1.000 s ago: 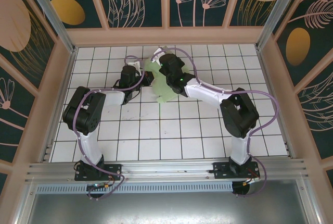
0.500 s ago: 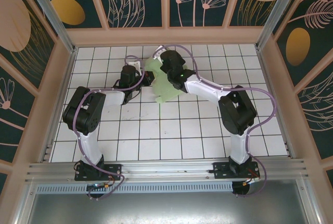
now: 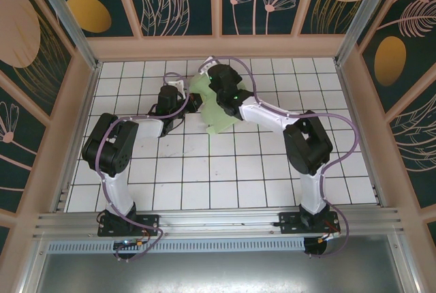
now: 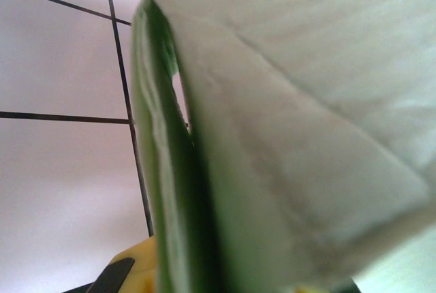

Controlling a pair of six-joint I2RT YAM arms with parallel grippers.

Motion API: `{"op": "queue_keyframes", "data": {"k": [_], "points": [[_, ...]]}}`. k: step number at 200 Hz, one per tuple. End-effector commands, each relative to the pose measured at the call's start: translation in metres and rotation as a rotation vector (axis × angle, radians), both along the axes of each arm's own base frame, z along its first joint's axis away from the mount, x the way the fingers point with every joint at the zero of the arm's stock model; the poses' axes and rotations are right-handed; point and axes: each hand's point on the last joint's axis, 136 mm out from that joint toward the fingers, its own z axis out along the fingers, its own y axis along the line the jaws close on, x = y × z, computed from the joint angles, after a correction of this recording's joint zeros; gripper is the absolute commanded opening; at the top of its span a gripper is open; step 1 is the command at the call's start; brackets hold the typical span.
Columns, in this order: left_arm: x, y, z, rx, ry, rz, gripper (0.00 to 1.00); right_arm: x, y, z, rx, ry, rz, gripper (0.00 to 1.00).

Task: Fold the paper box

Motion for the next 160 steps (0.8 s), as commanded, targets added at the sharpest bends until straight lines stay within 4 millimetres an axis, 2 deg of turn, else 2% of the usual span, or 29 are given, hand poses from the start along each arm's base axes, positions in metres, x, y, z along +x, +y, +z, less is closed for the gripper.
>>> {"op": "queue_keyframes", "data": {"k": [1,10,23,73,106,131,147,160], "points": [[-0.001,-0.027,0.048,-0.064,-0.15,-0.115,0.0,-0.004,0.012,-0.024,-0.042,0.028,0.03,0.3],[-0.001,-0.028,0.048,-0.065,-0.149,-0.117,0.0,-0.004,0.012,-0.025,-0.044,0.03,0.03,0.27],[-0.001,-0.028,0.048,-0.066,-0.149,-0.117,0.0,-0.003,0.012,-0.025,-0.049,0.021,0.018,0.0],[-0.001,-0.028,0.046,-0.066,-0.141,-0.116,0.0,0.0,0.008,-0.021,-0.078,-0.043,-0.043,0.0],[-0.001,-0.027,0.046,-0.066,-0.142,-0.112,0.0,-0.002,0.011,-0.018,-0.03,-0.035,-0.027,0.0],[-0.001,-0.027,0.045,-0.067,-0.139,-0.111,0.0,-0.01,0.02,-0.014,0.063,0.007,0.036,0.38],[0.0,-0.026,0.044,-0.063,-0.138,-0.106,0.0,-0.016,0.024,-0.007,0.138,0.035,0.076,0.52],[0.0,-0.026,0.041,-0.06,-0.133,-0.104,0.0,-0.021,0.026,-0.001,0.193,0.05,0.114,0.58]]}}
